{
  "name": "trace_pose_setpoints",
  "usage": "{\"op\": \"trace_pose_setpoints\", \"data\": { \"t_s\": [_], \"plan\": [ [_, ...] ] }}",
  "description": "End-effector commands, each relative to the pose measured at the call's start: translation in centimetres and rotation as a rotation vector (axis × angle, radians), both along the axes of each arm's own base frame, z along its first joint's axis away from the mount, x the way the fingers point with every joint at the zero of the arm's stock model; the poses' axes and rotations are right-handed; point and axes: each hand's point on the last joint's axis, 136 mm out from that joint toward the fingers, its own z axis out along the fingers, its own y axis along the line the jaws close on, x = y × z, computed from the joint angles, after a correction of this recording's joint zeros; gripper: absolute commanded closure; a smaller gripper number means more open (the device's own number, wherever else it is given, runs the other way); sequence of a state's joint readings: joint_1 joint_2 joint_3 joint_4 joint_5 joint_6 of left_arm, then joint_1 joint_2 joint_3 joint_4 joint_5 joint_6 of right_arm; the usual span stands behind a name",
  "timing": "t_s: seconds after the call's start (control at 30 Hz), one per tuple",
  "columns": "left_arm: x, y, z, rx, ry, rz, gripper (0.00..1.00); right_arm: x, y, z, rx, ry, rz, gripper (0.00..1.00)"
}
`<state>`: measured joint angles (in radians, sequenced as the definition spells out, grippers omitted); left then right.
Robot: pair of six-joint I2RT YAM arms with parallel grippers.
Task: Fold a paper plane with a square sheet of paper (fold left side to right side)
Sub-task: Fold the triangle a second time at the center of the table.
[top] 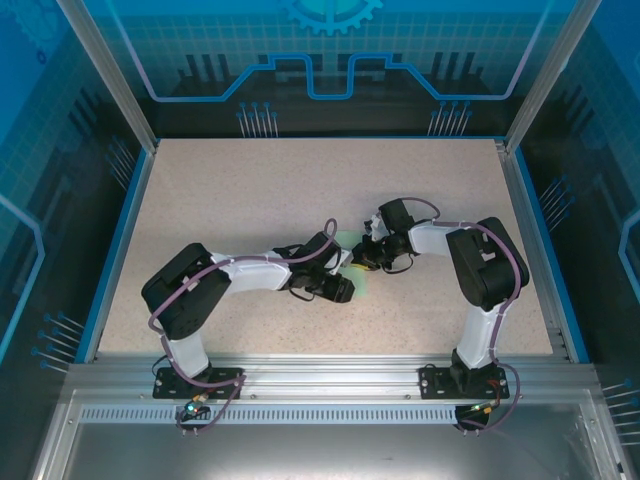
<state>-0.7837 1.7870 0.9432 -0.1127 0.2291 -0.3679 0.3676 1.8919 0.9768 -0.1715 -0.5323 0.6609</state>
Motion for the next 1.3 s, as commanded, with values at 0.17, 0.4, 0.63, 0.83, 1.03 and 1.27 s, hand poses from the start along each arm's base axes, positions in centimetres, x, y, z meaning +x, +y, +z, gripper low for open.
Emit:
{"op": "trace_pose_setpoints", "data": {
  "t_s": [0.17, 0.4, 0.63, 0.83, 1.03, 1.27],
  "plan": [
    [-0.7, 1.1, -1.4, 0.040, 0.020, 0.023, 0.56, -1.4, -2.1, -2.9, -0.108, 0.084, -0.015, 0.86],
    [-2.0, 2.8, -2.4, 0.031, 0.049, 0.074, 0.66, -1.2, -2.2, -2.6, -0.098, 0.079, -0.005, 0.86],
    [-3.5, 4.0, -3.0, -0.004, 0.092, 0.105, 0.72, -1.3, -2.3, -2.8, -0.100, 0.084, -0.007, 0.86],
    [-4.1, 4.9, -3.1, -0.002, 0.102, 0.125, 0.73, -1.3, -2.2, -2.7, -0.095, 0.082, -0.005, 0.87],
    [-2.7, 3.9, 2.2, -0.118, 0.029, 0.115, 0.72, -1.2, -2.1, -2.6, -0.089, 0.080, -0.003, 0.87],
    [-1.0, 2.1, 5.2, -0.178, -0.021, 0.077, 0.67, -1.1, -2.1, -2.4, -0.084, 0.075, -0.004, 0.86]
  ]
}}
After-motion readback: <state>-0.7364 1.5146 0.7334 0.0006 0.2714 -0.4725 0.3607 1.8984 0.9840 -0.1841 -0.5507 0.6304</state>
